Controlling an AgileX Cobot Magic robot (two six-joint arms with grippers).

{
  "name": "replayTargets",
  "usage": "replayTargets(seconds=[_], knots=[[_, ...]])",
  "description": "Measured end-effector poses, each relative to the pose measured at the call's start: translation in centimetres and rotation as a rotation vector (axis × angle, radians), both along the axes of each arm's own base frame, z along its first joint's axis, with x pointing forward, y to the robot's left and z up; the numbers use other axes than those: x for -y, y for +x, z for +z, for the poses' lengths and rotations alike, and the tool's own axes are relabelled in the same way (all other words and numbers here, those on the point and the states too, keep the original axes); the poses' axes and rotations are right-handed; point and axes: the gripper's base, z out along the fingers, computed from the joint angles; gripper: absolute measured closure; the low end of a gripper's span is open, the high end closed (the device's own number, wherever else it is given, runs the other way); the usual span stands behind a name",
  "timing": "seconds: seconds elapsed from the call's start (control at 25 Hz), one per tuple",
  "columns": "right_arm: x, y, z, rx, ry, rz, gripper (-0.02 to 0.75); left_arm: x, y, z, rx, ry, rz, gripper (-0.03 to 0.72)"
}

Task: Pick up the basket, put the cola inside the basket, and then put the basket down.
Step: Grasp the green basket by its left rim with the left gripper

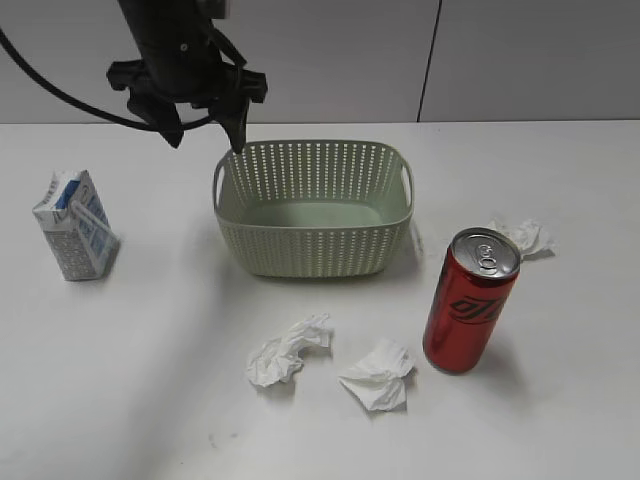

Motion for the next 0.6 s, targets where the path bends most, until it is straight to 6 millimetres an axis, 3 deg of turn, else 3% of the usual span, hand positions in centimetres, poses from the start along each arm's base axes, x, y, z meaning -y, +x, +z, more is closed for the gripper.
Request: replayTargets(seconds=[0.44, 0.6], knots=[[0.0, 0.0, 0.0, 0.0, 0.0, 0.0, 0.153, 0.7, 1.1, -6.0, -0.109, 0.071, 0.061, 0.099], [0.0, 0.0, 0.0, 0.0, 0.0, 0.0, 0.153, 0.7, 1.2, -6.8, -0.123, 0.078, 0.066, 0.183]])
